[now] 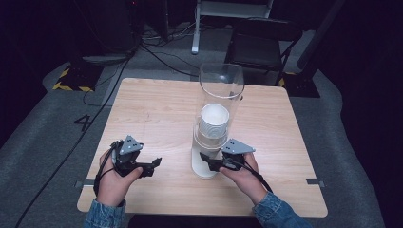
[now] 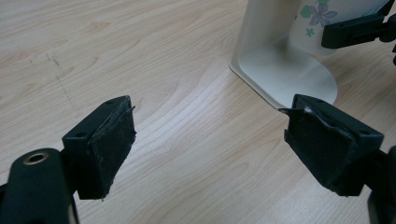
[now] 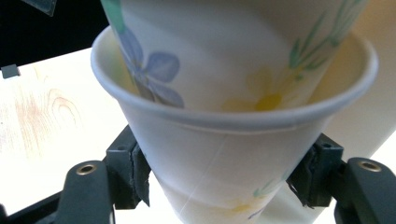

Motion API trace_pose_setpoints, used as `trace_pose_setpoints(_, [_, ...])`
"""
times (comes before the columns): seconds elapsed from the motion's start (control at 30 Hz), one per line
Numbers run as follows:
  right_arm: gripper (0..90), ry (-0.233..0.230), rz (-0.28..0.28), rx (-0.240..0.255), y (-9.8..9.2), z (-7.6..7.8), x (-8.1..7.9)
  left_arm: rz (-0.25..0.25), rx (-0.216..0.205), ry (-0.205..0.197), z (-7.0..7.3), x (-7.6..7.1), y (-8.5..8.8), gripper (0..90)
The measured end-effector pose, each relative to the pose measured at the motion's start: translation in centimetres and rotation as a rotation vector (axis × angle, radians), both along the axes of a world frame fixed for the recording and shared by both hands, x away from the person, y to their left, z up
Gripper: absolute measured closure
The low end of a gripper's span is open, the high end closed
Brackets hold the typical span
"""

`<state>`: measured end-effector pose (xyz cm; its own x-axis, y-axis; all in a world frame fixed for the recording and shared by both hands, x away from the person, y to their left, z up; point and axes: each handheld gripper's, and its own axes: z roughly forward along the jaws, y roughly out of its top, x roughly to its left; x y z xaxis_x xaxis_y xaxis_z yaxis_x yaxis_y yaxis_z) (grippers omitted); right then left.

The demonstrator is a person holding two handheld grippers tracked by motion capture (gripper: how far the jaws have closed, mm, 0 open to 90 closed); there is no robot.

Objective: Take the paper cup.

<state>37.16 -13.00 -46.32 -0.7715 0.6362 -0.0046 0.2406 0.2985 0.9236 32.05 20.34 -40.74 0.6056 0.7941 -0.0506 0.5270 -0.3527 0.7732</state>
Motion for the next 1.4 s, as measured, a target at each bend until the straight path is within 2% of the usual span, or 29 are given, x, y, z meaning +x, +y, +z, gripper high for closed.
trace_pose_setpoints(0.07, [33.0,-0.001,0.001,-0.004,0.0,-0.2,0.0,0.004,-0.011,0.009,-0.1,0.1,-0.1,16.0])
trace_pose_setpoints(0.13, [33.0,-0.005,0.003,-0.014,0.0,-0.4,0.0,-0.003,0.0,0.006,-0.1,0.2,-0.1,15.9])
trace_pose_setpoints(0.4, [32.8,0.012,0.005,-0.053,-0.1,-1.4,-0.1,-0.012,-0.009,0.01,-0.1,0.6,-0.5,16.0])
trace_pose_setpoints(0.53, [32.7,0.016,0.008,-0.054,-0.1,-1.7,-0.2,-0.019,-0.007,0.01,-0.1,0.7,-0.6,16.0])
trace_pose_setpoints(0.63, [32.7,0.041,0.013,-0.07,-0.2,-2.0,-0.3,-0.021,-0.006,0.009,-0.2,0.9,-0.8,16.0])
trace_pose_setpoints(0.9, [32.6,0.069,0.014,-0.099,-0.2,-2.7,-0.2,-0.027,-0.005,0.011,-0.2,1.0,-0.9,16.0])
trace_pose_setpoints(1.17, [32.6,0.086,0.005,-0.109,-0.4,-2.9,-0.3,-0.033,-0.006,0.011,-0.2,1.2,-1.1,15.9])
trace_pose_setpoints(1.4, [32.5,0.082,-0.005,-0.11,-0.9,-2.9,-0.4,-0.038,0.0,0.019,-0.3,1.6,-1.3,15.9])
